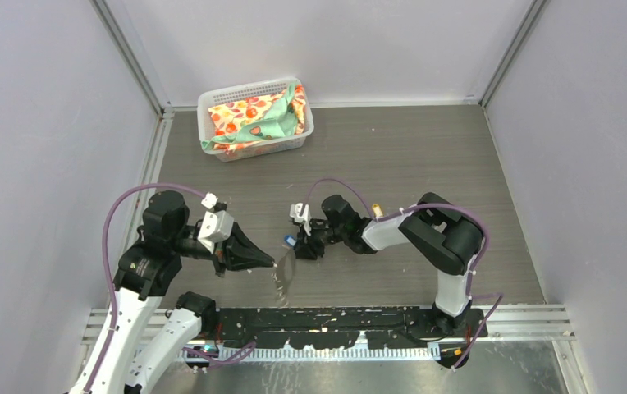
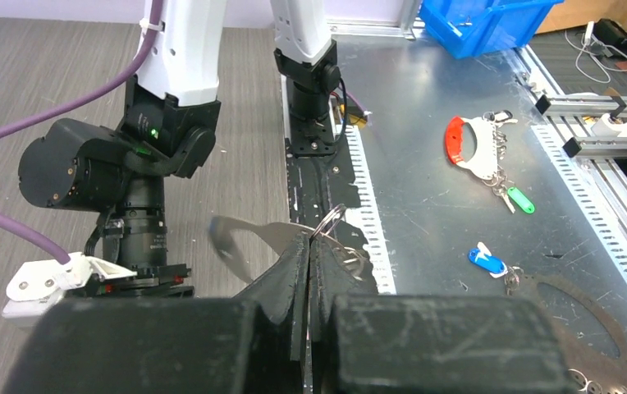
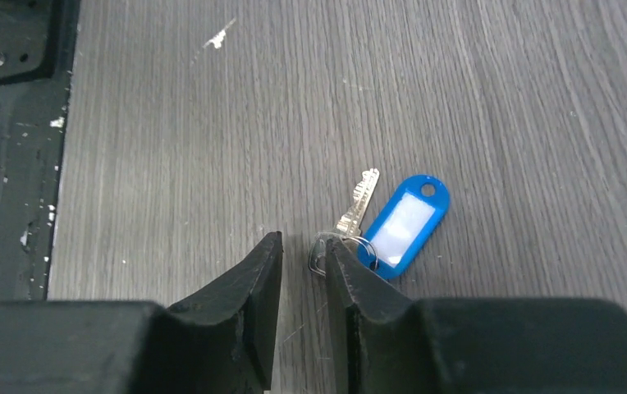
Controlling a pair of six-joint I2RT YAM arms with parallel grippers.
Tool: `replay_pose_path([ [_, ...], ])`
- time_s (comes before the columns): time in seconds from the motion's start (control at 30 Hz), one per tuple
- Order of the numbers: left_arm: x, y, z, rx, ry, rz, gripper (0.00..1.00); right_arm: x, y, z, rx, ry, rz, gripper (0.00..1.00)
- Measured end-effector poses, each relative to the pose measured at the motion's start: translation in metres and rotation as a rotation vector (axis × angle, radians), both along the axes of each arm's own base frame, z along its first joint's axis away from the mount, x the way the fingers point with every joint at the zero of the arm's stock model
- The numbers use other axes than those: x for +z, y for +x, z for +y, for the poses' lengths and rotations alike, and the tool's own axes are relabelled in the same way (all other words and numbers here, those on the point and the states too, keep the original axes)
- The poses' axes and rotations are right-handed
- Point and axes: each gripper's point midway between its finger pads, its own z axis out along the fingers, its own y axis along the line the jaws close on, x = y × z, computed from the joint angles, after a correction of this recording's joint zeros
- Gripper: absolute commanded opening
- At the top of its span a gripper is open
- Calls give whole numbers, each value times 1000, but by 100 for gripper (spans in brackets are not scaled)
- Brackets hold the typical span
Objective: Put the keys on the keyring
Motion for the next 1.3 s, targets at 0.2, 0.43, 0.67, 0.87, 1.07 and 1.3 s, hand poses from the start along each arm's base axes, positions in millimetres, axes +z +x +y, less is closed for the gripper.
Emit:
replay_pose_path([
  [0.2,1,2,0,9,-1,-3,0,-5,7,3,-18,-54,-67,1],
  [0.43,2,2,0,17,-1,6,0,-5,15,-3,-90,-82,-149,1],
  [0.67,2,3,-1,20,-7,19,0,9,5,-34,-123,-112,-200,1],
  [0.87,0,5,-2,23,-11,31,0,32,3,-47,-137,-100,-247,17],
  [1.07,3,6,-3,24,-18,26,0,31,21,-61,-351,-160,-246,99],
  [1.3,5,7,-3,24,-26,11,0,114,58,-111,-871,36,-77,95],
])
